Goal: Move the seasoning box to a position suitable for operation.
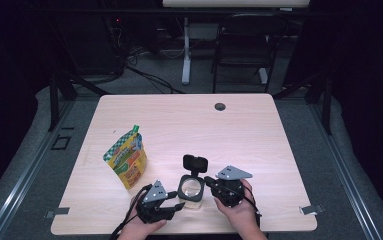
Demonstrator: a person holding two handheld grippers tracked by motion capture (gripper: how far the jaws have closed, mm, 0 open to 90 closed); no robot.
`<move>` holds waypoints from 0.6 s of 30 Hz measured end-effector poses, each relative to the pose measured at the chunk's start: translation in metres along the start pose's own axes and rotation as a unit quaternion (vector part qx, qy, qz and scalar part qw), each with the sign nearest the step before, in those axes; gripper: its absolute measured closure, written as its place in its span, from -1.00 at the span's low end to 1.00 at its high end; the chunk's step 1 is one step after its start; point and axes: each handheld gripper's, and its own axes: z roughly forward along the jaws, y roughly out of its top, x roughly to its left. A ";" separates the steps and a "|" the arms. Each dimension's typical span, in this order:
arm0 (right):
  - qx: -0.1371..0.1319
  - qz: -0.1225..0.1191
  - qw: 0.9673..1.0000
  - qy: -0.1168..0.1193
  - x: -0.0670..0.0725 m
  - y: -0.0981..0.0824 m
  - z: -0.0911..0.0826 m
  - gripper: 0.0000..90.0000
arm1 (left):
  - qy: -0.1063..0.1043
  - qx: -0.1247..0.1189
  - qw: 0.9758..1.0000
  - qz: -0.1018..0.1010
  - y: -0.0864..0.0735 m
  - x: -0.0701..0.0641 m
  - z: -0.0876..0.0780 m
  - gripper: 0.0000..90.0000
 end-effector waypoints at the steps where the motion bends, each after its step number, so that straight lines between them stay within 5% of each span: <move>1: -0.003 -0.001 1.000 0.001 0.001 0.000 0.001 0.99 | 0.002 -0.003 1.000 -0.004 -0.001 0.000 0.000 0.18; 18: 0.011 0.015 1.000 0.005 0.005 0.002 0.005 0.99 | 0.023 -0.006 1.000 -0.020 -0.004 -0.003 -0.003 0.18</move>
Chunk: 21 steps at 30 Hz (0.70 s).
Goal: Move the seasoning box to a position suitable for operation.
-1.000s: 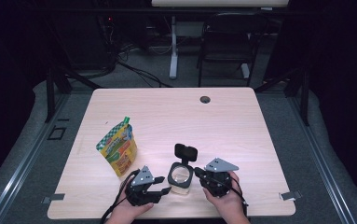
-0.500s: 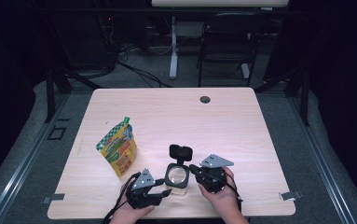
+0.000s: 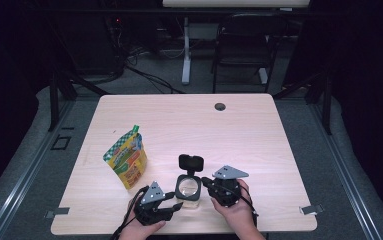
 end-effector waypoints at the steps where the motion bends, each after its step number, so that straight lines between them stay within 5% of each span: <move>1: -0.001 0.002 1.000 0.001 0.000 -0.001 0.000 0.99 | -0.004 -0.001 1.000 -0.001 0.000 0.000 0.000 0.18; 21: -0.010 -0.021 1.000 0.004 -0.004 0.000 -0.001 0.78 | 0.001 -0.015 1.000 -0.008 0.001 0.002 -0.011 0.24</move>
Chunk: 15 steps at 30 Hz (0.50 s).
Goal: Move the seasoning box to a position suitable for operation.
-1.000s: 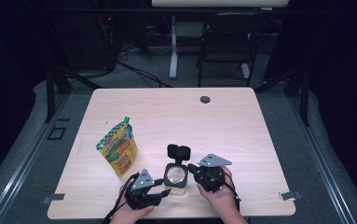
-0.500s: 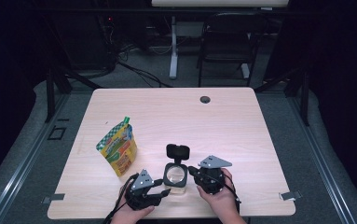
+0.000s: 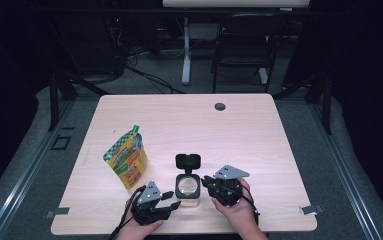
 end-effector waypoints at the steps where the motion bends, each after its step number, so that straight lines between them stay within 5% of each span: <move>1: -0.003 0.000 1.000 0.000 0.000 0.000 -0.001 0.78 | 0.001 0.000 1.000 -0.001 0.000 0.001 -0.002 0.25; 15: -0.006 -0.006 1.000 0.002 -0.003 -0.003 -0.011 0.58 | 0.012 -0.024 1.000 -0.014 0.003 0.012 -0.047 0.21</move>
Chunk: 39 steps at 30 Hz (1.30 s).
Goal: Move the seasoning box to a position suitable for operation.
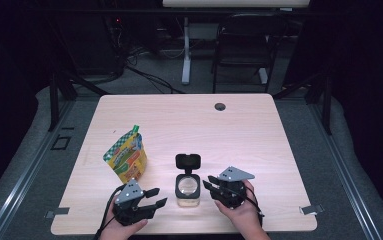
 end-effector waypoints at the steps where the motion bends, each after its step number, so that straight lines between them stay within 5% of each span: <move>1: -0.001 0.000 1.000 0.000 0.000 0.000 0.000 0.57 | 0.002 0.000 1.000 -0.003 0.000 0.002 -0.002 0.21; 23: 0.006 0.011 1.000 0.001 -0.009 -0.003 -0.001 0.54 | 0.051 -0.033 0.996 -0.063 0.008 0.033 -0.049 0.19; 39: 0.006 0.021 1.000 -0.001 -0.012 -0.003 -0.001 0.54 | 0.076 -0.027 0.993 -0.088 0.009 0.050 -0.077 0.20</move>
